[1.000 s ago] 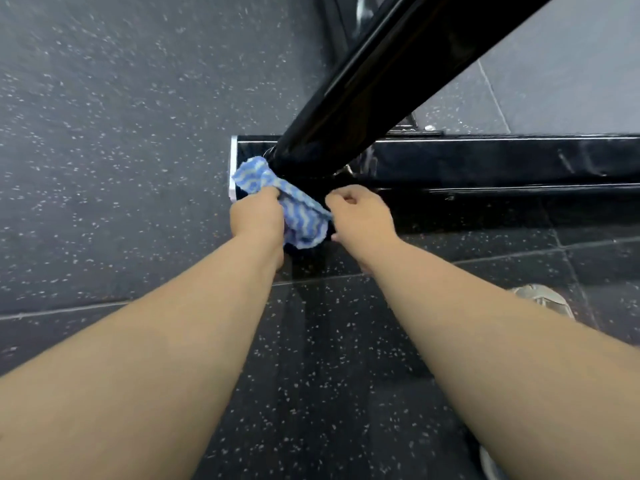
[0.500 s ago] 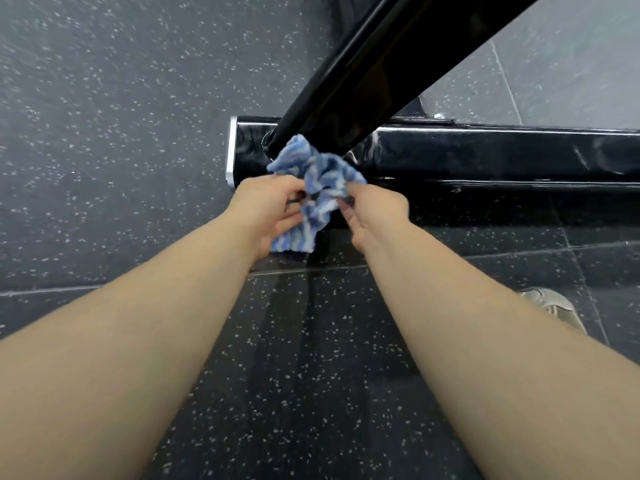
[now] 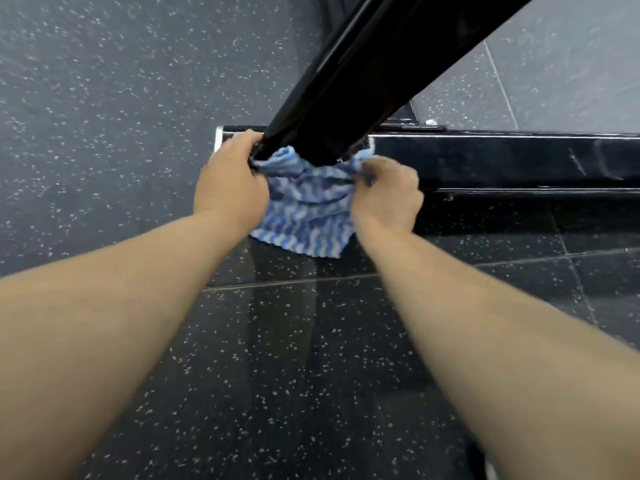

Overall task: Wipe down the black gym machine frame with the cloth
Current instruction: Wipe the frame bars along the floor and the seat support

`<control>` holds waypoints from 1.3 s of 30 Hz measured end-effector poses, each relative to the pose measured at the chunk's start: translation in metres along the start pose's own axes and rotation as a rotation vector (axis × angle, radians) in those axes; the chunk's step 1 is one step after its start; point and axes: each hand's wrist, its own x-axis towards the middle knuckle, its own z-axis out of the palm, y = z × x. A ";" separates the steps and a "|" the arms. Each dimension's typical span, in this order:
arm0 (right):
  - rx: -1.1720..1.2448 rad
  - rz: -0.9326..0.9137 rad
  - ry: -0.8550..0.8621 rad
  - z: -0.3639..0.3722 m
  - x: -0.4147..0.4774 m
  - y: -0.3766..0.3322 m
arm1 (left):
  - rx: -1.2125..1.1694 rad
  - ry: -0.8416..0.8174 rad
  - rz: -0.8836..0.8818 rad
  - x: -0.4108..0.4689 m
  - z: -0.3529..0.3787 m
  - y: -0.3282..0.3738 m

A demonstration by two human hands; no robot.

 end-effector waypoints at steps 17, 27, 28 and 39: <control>-0.547 -0.090 -0.302 -0.023 0.045 0.042 | 0.062 -0.087 -0.024 -0.006 0.012 -0.006; -0.425 -0.497 -0.489 -0.009 0.040 0.023 | 0.069 -0.017 -0.089 -0.007 0.023 0.005; -0.431 -0.490 -0.485 -0.014 0.044 0.030 | 0.069 -0.045 -0.101 -0.007 0.022 0.008; -0.523 -0.246 -0.450 -0.041 0.053 0.071 | 0.220 -0.124 0.107 -0.047 0.047 0.089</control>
